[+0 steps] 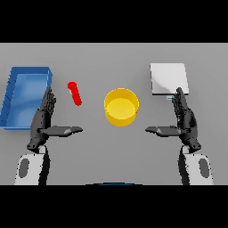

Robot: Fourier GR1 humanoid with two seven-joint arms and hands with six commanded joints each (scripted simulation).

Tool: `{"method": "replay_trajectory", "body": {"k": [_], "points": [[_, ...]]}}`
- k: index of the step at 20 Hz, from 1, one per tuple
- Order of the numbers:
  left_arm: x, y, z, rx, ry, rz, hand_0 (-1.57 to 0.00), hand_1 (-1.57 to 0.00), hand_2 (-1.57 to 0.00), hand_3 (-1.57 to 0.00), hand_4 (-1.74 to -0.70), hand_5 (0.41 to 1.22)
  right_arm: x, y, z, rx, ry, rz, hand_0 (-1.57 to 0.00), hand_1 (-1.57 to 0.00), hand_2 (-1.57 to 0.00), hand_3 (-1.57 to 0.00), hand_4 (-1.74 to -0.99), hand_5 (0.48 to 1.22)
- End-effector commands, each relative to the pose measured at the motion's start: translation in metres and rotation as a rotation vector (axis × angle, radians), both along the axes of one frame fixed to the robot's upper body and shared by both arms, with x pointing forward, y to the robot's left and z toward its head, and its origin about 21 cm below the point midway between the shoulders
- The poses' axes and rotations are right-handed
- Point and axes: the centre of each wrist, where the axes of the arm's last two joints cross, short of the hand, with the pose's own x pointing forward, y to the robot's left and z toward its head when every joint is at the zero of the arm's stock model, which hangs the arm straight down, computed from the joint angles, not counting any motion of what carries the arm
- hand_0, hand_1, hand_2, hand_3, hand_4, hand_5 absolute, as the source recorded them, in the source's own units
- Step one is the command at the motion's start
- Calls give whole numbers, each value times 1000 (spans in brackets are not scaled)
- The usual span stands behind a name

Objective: Pick up the red beaker and tilt it to pour out 1 green nut into yellow bowl. Pick up the yellow bowl and place it on the metallic measuring scale.

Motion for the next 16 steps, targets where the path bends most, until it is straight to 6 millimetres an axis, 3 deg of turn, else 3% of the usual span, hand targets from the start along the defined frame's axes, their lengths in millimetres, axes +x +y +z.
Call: {"method": "replay_trajectory", "body": {"k": [1,6,8,10,16], "points": [[-1,0,0,-1,-1,1,1,1,1,1,-1202,677,0,0,0,0,0,-1,1,1,1,1,-1177,572],[-6,-1,-2,-1,4,5,1,1,1,1,-1202,677,-1,3,2,0,-14,0,1,1,1,1,-1177,572],[-18,1,7,104,-58,-55,1,1,1,1,-1203,677,-11,-1,6,-176,-62,30,1,1,1,1,-1178,573],[-23,-2,13,141,-49,-79,1,1,1,1,-1201,674,-11,-1,12,-229,-66,37,1,1,1,1,-1190,579],[-30,-6,16,165,-18,-90,1,1,1,1,-1173,653,-17,0,11,-194,-81,77,1,1,1,1,-1244,597]]}}
